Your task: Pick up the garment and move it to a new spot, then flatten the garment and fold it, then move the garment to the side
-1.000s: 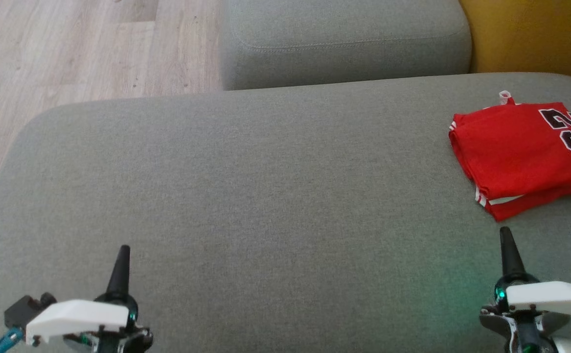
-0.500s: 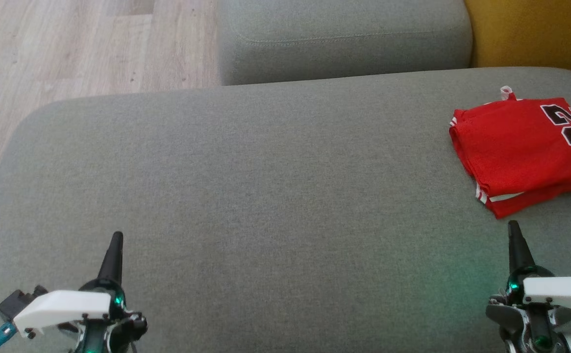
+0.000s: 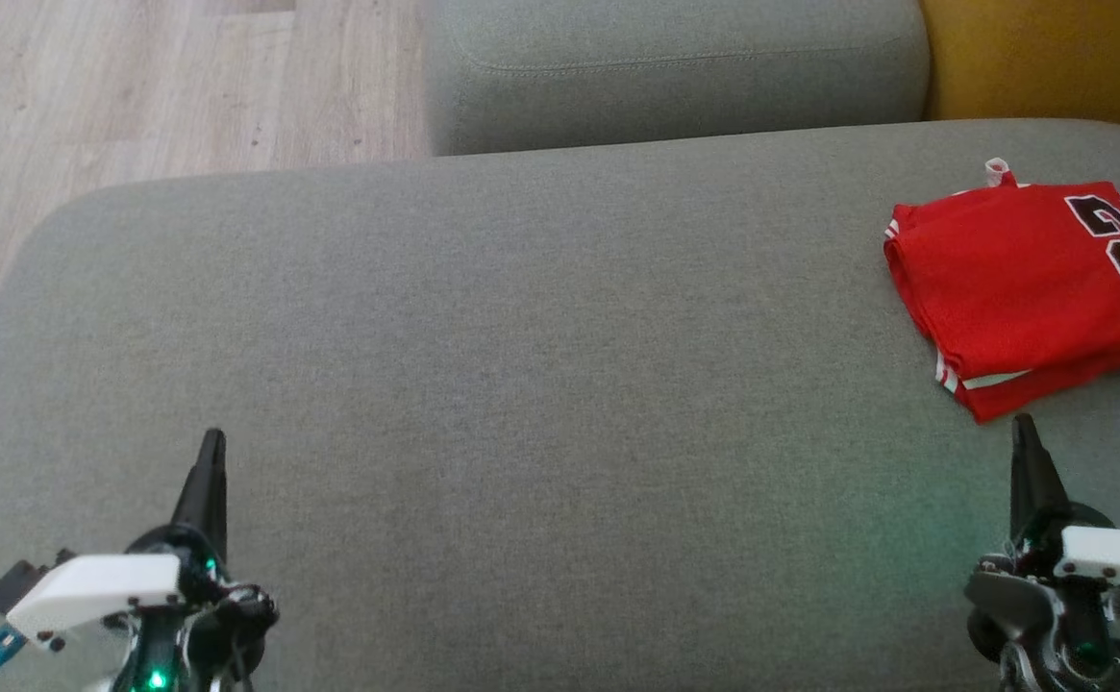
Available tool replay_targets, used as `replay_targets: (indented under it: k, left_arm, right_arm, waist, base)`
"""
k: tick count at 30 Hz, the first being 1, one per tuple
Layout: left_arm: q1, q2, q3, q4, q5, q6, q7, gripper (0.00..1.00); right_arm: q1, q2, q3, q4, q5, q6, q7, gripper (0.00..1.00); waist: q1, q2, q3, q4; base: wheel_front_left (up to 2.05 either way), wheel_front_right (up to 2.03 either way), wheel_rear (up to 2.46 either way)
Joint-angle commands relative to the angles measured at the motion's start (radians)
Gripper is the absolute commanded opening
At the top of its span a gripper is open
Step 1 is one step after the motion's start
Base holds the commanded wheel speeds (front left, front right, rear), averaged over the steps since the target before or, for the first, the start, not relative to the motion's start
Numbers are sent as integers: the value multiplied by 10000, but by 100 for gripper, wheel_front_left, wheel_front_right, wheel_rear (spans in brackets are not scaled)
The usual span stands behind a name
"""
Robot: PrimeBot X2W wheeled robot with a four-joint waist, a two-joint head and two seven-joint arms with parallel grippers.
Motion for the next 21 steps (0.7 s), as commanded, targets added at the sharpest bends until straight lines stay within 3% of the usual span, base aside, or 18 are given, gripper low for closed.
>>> replay_targets:
  k: [1,21]
  left_arm:
    - [-672,157,454,-253,-357,-136,96,0]
    - [-765,101,602,-204,-653,-196,244,0]
  right_arm:
    - [-589,-22,124,-396,383,36,166,0]
    - [-644,12,17,-404,690,37,287,0]
  waist:
    - [0,0,18,-2]
    - [0,0,49,-6]
  base:
    - [0,0,0]
    - [0,0,0]
